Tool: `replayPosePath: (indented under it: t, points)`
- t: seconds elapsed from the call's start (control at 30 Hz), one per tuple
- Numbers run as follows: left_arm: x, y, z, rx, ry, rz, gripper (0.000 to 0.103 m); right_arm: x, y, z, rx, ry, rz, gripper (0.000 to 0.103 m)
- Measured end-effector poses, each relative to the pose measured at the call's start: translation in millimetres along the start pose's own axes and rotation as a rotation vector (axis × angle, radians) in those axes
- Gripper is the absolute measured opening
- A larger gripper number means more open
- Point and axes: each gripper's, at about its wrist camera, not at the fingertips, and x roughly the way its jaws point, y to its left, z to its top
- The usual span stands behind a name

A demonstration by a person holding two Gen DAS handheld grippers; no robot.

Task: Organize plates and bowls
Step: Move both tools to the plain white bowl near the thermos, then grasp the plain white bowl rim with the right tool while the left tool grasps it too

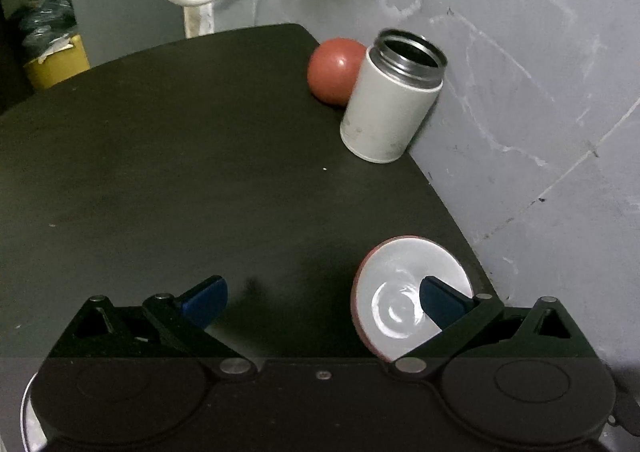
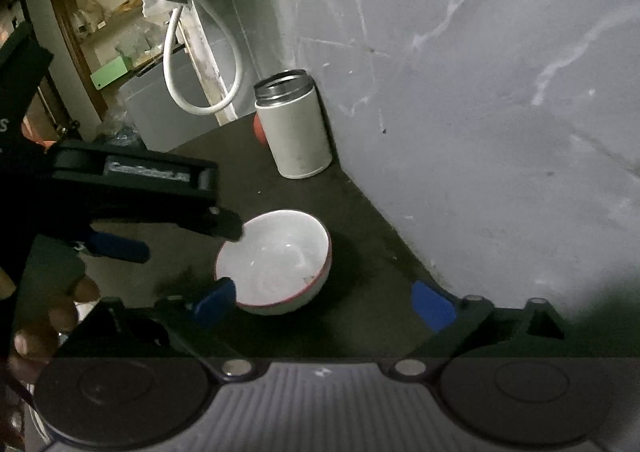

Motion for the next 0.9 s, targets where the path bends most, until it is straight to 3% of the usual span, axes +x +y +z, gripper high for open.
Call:
replayPosePath:
  t: [0.23,0.43,0.6,0.73,0.83,0.9]
  points:
    - [14.2,-1.7,-0.7,-0.012,0.03,-0.014,0.098,18.2,-2.4,5.2,0.01,0.027,-0.008,0.086]
    - [22.0,-2.9,-0.6,-0.019,0.052,-0.044,0.073,25.0,-2.3,6.2,0.007,0.021,-0.003,0.072]
    - [26.6,-10.9,-0.3,0.0,0.065,-0.059,0.044,33.0,1.8,9.7,-0.003,0.042,0.005,0.059]
    - [29.2,-12.6,-0.7,-0.008,0.074,-0.063,0.034,37.6,3.4,11.8,-0.002,0.057,0.007,0.048]
    - [30.9,-12.3,-1.4,-0.022,0.083,-0.066,0.02,41.5,2.7,12.1,0.006,0.073,0.006,0.038]
    - [30.7,-11.4,-2.0,-0.034,0.082,-0.069,0.017,43.7,1.6,11.8,0.016,0.082,0.013,0.031]
